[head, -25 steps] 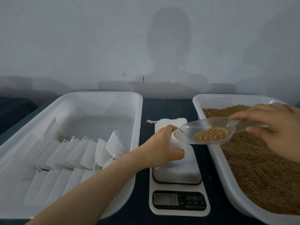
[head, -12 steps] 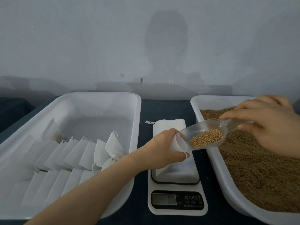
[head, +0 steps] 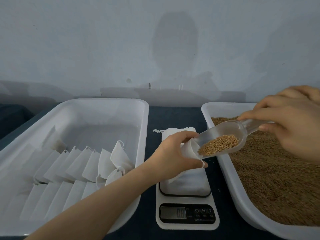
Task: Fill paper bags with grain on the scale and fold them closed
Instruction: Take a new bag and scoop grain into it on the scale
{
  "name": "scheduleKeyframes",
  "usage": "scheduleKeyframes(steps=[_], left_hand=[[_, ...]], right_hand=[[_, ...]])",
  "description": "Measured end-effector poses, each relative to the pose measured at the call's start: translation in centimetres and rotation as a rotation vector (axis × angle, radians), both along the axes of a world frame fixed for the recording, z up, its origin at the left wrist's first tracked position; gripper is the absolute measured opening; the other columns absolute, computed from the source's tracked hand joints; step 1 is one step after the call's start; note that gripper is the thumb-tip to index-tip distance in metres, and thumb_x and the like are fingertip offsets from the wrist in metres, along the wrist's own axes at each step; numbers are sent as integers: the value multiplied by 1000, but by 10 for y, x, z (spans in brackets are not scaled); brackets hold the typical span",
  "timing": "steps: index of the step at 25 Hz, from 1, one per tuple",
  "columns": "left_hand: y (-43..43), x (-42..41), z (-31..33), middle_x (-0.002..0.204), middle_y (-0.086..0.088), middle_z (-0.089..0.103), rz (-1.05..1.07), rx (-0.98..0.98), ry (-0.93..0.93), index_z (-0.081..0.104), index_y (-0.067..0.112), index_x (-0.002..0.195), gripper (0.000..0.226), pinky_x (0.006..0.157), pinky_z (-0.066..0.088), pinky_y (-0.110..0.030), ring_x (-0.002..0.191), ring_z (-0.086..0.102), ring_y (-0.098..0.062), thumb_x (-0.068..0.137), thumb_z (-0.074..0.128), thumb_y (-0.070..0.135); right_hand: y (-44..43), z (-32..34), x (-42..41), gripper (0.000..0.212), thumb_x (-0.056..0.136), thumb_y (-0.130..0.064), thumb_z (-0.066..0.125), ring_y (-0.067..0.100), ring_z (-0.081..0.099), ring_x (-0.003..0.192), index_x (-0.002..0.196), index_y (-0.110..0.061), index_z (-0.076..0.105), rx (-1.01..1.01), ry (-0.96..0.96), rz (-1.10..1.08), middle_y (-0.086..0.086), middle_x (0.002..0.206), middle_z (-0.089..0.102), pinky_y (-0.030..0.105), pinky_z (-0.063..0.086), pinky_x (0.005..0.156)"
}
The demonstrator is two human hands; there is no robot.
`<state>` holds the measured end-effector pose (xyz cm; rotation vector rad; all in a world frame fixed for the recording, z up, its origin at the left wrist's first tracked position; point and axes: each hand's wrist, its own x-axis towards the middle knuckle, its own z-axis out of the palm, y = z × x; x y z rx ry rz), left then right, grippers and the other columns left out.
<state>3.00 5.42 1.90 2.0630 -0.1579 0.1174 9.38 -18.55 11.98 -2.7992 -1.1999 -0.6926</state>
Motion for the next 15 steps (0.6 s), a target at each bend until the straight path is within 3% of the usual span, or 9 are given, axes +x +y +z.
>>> scheduleKeyframes(steps=[2, 10, 12, 15], left_hand=[[-1, 1, -1, 110, 23, 54, 0, -14, -7, 46, 44, 122, 66, 73, 47, -4, 97, 56, 2, 68, 83, 36], [0, 3, -2, 108, 27, 53, -7, -68, -7, 46, 43, 124, 66, 71, 45, -1, 98, 56, 5, 70, 82, 33], [0, 4, -3, 108, 26, 53, -6, -70, 3, 46, 40, 126, 67, 74, 44, -2, 99, 57, 3, 70, 82, 32], [0, 5, -5, 112, 21, 54, -1, -68, 28, 43, 37, 129, 69, 83, 46, -12, 104, 56, -3, 71, 81, 31]], right_hand=[[3, 3, -2, 49, 63, 2, 78, 27, 53, 86, 96, -34, 71, -26, -44, 4, -12, 83, 63, 49, 25, 94], [26, 24, -11, 50, 47, 5, 82, 33, 58, 77, 85, -27, 75, -134, -232, 6, 0, 73, 65, 43, 19, 92], [37, 32, -16, 44, 48, 3, 74, 33, 57, 75, 82, -26, 76, -186, -278, 33, 2, 68, 63, 41, 19, 92], [57, 40, -34, 39, 59, -9, 48, 30, 54, 84, 80, -29, 74, -379, -314, -61, -2, 74, 61, 41, 13, 97]])
